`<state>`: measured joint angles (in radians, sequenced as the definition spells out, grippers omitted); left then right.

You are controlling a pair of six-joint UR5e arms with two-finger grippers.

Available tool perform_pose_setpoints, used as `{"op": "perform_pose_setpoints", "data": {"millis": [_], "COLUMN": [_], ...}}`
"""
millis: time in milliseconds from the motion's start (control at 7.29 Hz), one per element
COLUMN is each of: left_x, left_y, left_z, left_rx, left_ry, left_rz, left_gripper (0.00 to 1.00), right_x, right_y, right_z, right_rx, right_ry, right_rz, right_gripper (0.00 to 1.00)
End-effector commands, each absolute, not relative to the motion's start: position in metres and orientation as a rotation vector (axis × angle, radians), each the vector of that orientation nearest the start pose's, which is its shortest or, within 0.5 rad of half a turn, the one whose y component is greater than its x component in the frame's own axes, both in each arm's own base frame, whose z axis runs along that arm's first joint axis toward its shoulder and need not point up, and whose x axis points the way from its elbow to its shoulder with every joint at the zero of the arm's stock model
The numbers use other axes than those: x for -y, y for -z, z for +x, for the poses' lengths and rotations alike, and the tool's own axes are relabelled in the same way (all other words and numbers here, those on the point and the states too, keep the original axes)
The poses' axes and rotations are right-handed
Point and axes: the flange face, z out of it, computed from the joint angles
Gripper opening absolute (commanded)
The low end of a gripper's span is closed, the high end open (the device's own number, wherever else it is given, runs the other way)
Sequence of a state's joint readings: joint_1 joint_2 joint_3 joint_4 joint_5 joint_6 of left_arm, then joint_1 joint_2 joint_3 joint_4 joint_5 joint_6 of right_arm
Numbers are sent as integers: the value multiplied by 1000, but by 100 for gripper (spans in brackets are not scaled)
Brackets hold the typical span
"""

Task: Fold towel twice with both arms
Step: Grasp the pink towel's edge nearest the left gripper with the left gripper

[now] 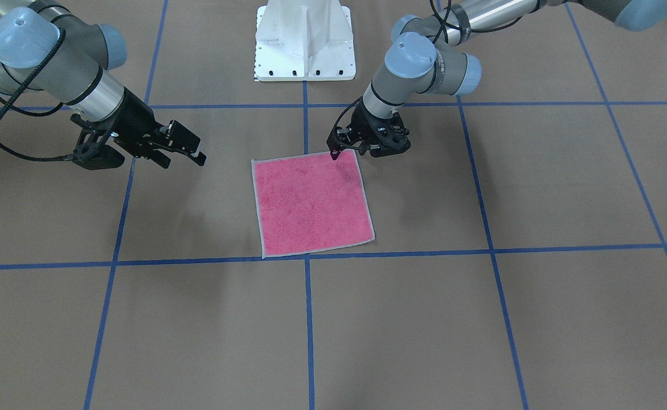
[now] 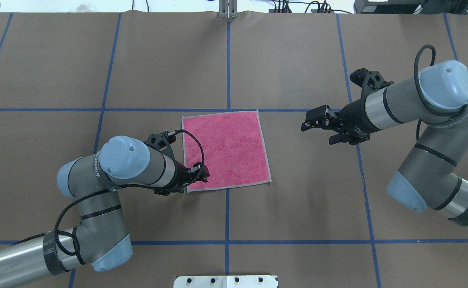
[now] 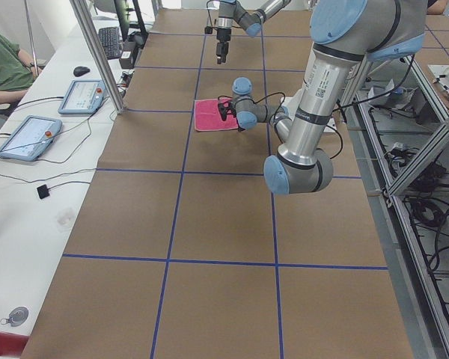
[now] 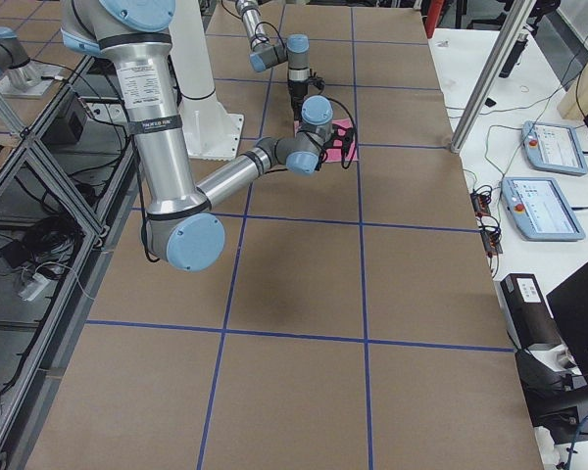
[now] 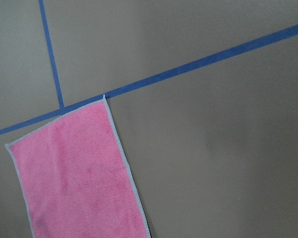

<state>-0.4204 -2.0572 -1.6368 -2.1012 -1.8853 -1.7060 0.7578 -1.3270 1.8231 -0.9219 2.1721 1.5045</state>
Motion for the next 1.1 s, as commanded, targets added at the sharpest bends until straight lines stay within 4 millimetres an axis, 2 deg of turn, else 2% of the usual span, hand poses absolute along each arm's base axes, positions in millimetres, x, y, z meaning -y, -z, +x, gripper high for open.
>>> {"op": "perform_pose_setpoints", "data": {"millis": [0,137,411,823,960], "left_x": [362,362,362,362,362], "left_y": [-291,-293,-293,-287,-286], "left_z": [565,566,566,566,566], "left_rx": [-1104,-1099,-1101,-1109,-1111], "left_ry": [323,325,326,328,327], "left_rz": [-131,-132,-133,-136,-137], "left_gripper": [74,67,44,0,0], "right_x": [443,443,443,443,443], "right_y": [-332,-333,-333,-335,-335], "right_z": [-357,-356,-357,-357,-356], "right_rx": [1226,1225,1223,1221,1221], "right_ry": [-258,-259,-259,-261,-259], "right_rz": [-44,-45,-46,-47,-46], "right_gripper": [100,100,100,100,100]}}
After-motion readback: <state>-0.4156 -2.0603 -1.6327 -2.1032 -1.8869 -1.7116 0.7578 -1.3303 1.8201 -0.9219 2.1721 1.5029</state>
